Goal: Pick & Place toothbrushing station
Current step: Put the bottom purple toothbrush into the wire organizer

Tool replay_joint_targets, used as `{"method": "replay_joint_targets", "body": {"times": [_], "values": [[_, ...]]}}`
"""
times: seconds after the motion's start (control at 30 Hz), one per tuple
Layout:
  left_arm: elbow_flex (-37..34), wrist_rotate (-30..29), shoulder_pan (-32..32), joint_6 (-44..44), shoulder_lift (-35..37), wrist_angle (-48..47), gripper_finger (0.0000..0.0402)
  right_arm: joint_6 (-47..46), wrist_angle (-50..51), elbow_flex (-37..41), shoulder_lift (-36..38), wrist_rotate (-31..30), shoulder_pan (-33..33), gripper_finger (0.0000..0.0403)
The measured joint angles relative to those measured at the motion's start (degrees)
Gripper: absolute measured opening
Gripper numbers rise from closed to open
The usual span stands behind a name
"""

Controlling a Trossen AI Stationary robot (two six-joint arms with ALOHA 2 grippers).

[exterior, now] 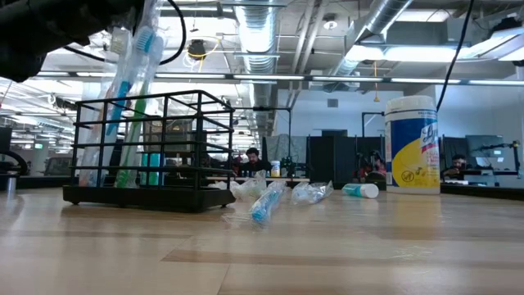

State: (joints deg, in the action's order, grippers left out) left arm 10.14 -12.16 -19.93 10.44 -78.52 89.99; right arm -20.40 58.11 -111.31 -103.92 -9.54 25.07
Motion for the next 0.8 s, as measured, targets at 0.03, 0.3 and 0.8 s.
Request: {"method": "replay_joint_targets", "body": {"times": [0.03,0.3,0.8], "values": [[-0.22,-0.02,0.18,0.0,0.0,-0.02,0.0005,0.0,0.02,0.0,0.0,-0.02,0.1,0.0118],[-2.84,-1.59,0.36,0.23,3.27,0.1,0.0005,0.01,0.2,0.0,0.0,-1.91,1.27,0.0118],[-5.51,-1.44,2.74,-2.64,3.9,0.08,0.0005,0.0,0.17,0.0,0.02,-2.56,1.5,0.0118]]}}
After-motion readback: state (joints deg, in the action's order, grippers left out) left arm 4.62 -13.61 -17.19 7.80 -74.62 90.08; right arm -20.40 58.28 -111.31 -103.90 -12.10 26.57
